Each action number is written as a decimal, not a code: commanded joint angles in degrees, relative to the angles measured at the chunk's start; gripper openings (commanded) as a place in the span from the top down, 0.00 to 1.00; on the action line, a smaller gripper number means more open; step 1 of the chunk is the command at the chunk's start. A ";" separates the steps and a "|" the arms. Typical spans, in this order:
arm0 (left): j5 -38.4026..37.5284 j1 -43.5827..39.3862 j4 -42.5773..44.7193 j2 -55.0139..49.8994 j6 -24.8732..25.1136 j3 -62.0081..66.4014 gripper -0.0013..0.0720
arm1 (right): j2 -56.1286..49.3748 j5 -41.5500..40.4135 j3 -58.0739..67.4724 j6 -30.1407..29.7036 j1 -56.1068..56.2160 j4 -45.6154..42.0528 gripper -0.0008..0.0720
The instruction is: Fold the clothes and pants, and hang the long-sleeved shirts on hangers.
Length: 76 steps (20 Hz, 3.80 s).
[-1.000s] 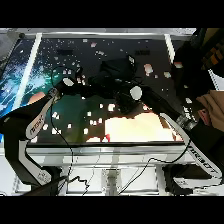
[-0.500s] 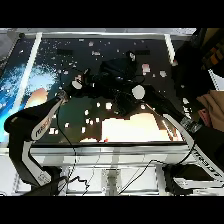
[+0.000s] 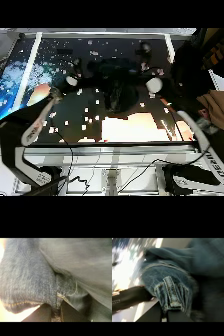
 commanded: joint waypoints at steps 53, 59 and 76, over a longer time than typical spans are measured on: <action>-17.57 40.02 31.69 26.69 -7.98 -10.43 0.38 | -1.11 52.26 -1.73 -34.88 -53.44 -13.03 0.64; -21.75 41.83 30.25 26.60 -7.98 -10.47 0.38 | -1.09 52.02 -18.40 -55.91 -51.17 -7.58 0.27; -21.77 41.70 25.49 26.60 -7.96 -10.47 0.38 | -6.75 20.33 -18.71 -46.82 -32.20 -7.56 0.94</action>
